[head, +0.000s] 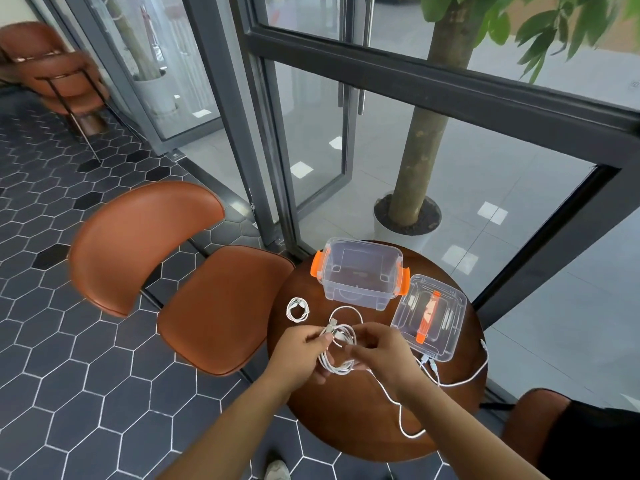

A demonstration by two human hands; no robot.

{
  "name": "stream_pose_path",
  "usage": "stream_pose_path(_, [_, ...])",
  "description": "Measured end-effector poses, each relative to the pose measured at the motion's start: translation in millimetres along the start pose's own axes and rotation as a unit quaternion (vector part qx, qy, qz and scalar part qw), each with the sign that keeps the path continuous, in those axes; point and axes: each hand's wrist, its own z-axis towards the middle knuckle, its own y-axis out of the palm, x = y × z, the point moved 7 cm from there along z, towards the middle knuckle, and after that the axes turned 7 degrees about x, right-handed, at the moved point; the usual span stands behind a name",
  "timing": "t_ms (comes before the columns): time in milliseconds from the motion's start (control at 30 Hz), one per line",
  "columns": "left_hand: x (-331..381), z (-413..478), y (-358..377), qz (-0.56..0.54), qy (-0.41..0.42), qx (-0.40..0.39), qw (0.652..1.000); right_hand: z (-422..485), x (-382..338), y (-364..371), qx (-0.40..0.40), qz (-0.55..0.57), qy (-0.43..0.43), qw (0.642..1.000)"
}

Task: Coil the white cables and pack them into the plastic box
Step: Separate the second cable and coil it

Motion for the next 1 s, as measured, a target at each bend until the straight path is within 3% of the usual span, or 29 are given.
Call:
stream_pose_path(667, [-110,87,-70,-0.06,-0.112,0.143,0.981,95,58,116,-0.022,-0.149,0.092,0.984])
stream_pose_path(1000, [-178,177,-78,0.1,-0.1,0.153,0.978,163,116,165,-0.024,-0.266,0.106,0.958])
